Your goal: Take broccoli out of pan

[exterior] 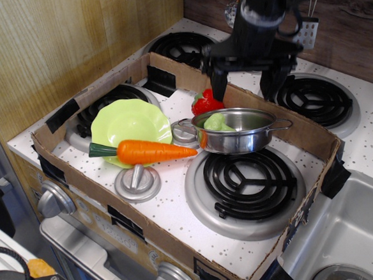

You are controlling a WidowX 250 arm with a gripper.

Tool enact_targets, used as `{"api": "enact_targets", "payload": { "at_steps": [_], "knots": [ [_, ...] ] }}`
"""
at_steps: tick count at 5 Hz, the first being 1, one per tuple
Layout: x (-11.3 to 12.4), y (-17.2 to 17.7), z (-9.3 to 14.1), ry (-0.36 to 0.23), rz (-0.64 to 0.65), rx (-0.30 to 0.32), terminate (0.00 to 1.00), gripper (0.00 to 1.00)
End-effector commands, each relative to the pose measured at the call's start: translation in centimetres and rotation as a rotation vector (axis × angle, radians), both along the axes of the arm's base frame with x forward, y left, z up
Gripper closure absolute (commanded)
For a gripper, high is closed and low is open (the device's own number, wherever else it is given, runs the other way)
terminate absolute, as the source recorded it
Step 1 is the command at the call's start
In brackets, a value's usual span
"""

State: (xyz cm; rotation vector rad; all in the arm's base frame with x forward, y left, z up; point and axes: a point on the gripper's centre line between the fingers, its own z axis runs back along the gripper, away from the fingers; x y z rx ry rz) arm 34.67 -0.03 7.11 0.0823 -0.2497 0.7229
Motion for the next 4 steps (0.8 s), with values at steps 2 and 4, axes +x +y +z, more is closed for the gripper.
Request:
{"api": "enact_targets", "payload": {
  "at_steps": [2,4],
  "knots": [
    [1.4,2.4,-1.3,-0.045,-0.007,-0.005,0.00,0.00],
    [0.5,2.3,-2.7,-0.039,-0.003,-0.015,0.00,0.00]
  ]
}}
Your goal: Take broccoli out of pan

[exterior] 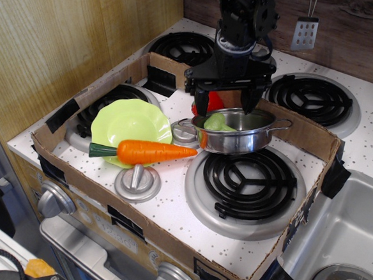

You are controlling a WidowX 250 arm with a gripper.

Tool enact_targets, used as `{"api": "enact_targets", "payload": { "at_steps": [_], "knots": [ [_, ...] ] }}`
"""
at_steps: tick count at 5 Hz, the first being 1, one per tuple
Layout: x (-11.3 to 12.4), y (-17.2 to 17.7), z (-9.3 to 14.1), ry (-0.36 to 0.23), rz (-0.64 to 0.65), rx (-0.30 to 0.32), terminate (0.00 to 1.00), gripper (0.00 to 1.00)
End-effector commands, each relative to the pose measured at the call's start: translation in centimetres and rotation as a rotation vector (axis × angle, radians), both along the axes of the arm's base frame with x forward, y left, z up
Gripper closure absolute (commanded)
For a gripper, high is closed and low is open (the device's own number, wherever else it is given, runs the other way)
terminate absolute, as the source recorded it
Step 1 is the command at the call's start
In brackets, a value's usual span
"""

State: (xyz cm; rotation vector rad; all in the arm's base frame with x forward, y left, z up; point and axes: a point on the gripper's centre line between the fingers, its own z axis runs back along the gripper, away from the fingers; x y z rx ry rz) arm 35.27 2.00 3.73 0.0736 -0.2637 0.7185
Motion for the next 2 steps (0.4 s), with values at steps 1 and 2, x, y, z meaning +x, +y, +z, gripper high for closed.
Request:
{"api": "enact_targets", "payload": {
  "at_steps": [1,2],
  "knots": [
    [-0.90,-0.50,0.15,-0.022,0.018,-0.022,0.00,0.00],
    [-1.40,-0.53,-0.71,-0.026,0.009,-0.041,0.00,0.00]
  ]
}}
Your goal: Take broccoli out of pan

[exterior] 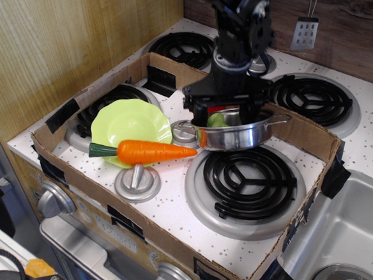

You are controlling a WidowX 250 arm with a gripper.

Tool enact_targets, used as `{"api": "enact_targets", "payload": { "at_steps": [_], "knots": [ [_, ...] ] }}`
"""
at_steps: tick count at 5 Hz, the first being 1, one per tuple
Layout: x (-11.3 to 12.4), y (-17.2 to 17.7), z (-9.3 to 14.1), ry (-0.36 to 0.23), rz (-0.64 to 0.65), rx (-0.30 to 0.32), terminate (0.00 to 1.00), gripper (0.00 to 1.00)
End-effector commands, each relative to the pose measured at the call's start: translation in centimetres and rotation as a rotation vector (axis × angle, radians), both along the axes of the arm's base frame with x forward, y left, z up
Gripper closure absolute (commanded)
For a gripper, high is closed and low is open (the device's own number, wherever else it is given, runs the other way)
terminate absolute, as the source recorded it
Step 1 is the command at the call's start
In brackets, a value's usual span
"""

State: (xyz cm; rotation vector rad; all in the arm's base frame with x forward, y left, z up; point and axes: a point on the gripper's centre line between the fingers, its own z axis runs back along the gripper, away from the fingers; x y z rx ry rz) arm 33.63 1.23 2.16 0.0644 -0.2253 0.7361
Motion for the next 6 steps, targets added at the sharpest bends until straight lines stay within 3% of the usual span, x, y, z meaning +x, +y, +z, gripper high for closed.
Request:
{"api": "enact_targets", "payload": {
  "at_steps": [1,2,3,5,6],
  "knots": [
    [0.2,0.2,0.8,-0.053,-0.011,-0.025,0.00,0.00],
    [0.3,0.1,1.4,-0.043,-0.016,-0.008,0.00,1.00],
    [0.4,-0.2,2.5,-0.042,-0.006,0.006,0.00,1.00],
    [1.7,-0.5,7.8,-0.048,0.021,-0.011,0.00,1.00],
    [1.8,0.7,9.5,-0.062,-0.022,0.034,0.00,1.00]
  ]
}}
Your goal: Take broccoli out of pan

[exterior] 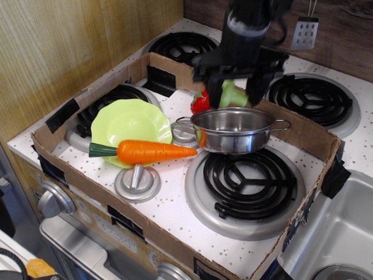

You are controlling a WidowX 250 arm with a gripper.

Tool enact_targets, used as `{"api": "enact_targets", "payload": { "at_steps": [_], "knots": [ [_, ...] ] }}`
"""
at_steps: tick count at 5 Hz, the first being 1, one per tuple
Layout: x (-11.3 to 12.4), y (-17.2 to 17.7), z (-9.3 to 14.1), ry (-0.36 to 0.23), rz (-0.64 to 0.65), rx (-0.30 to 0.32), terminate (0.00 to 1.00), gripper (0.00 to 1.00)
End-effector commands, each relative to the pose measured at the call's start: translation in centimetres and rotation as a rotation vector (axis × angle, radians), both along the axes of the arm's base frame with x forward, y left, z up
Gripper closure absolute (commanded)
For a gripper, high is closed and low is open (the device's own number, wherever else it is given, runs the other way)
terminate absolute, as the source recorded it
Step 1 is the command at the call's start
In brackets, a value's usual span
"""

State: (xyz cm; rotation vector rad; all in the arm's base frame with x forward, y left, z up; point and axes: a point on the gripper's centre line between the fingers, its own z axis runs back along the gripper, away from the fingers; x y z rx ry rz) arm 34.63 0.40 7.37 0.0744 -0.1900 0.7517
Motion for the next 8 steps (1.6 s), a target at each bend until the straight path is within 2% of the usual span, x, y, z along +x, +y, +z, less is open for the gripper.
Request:
{"api": "enact_targets", "payload": {
  "at_steps": [1,3,4,5,6,8],
  "knots": [
    [-0.3,5.1,3.3,-0.093,-0.189,0.032,0.00,1.00],
    [-1.2,10.3,1.3,-0.169,-0.356,0.145,0.00,1.00],
    [-0.7,11.8,1.2,-0.166,-0.386,0.135,0.00,1.00],
    [-2.0,11.2,2.1,-0.151,-0.326,0.167,0.00,1.00],
    [-4.6,10.6,2.9,-0.131,-0.273,0.179,0.00,1.00],
    [-9.6,9.2,2.1,-0.119,-0.179,0.163,0.00,1.00]
  ]
}}
